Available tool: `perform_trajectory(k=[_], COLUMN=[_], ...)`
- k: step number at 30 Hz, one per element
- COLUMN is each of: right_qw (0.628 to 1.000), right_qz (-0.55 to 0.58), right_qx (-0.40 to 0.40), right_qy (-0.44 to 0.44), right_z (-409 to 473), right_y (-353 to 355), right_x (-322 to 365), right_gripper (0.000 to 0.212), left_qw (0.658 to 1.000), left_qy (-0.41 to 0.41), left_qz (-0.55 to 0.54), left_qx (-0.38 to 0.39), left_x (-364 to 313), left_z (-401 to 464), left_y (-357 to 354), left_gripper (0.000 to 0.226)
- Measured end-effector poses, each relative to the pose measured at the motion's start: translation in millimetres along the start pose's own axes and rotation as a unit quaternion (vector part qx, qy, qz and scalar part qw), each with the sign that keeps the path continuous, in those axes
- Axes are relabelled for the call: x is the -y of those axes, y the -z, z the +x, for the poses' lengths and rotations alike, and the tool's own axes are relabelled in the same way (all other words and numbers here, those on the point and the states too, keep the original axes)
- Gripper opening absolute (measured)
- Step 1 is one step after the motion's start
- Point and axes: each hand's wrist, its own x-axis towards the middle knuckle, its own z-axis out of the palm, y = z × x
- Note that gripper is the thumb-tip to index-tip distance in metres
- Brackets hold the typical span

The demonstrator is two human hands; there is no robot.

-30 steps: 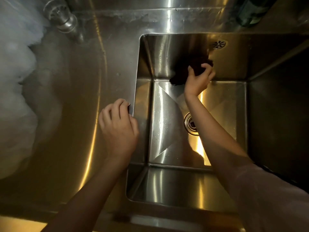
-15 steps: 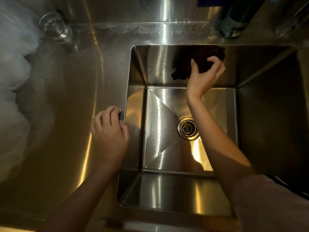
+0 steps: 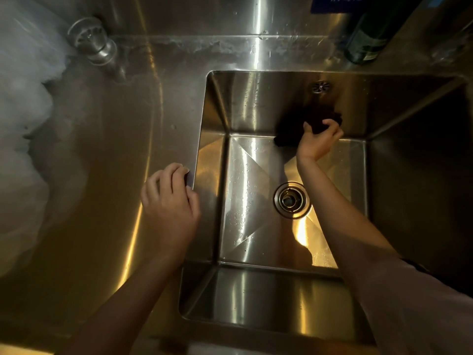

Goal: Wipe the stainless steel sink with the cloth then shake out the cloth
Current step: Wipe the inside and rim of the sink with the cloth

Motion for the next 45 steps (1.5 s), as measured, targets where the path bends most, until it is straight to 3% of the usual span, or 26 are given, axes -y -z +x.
perform_trajectory(k=[6,10,14,21,25,30,39,45], right_qw=[0.984,0.973,0.979,0.999,0.998,0.999,0.971,0.985], right_qz=[0.123,0.177,0.146,-0.033,-0.059,-0.035,0.114,0.055], right_qx=[-0.052,-0.055,-0.066,-0.007,0.01,-0.023,-0.134,-0.1], right_qy=[0.122,0.134,0.126,0.004,-0.035,-0.006,0.158,0.132], right_z=[8,15,19,32,40,42,56,66], right_y=[42,58,50,21,17,25,86,78], right_x=[64,85,64,-19,-41,-27,62,24], right_gripper=[0.039,0.038,0.039,0.04,0.041,0.038,0.039,0.037], left_qw=[1.0,1.0,1.0,1.0,1.0,1.0,1.0,1.0], left_qy=[-0.01,0.001,0.006,0.003,0.004,0.003,0.003,-0.002], left_qz=[0.015,0.008,0.01,0.004,0.003,0.001,-0.01,-0.014], left_qx=[-0.005,-0.002,0.001,0.004,0.006,0.006,0.011,0.004], left_x=[2,3,2,1,0,0,-1,-4], left_z=[0,1,0,0,0,0,-1,0], left_y=[-2,-5,-4,-1,0,1,2,4], left_gripper=[0.032,0.034,0.036,0.034,0.034,0.033,0.03,0.031])
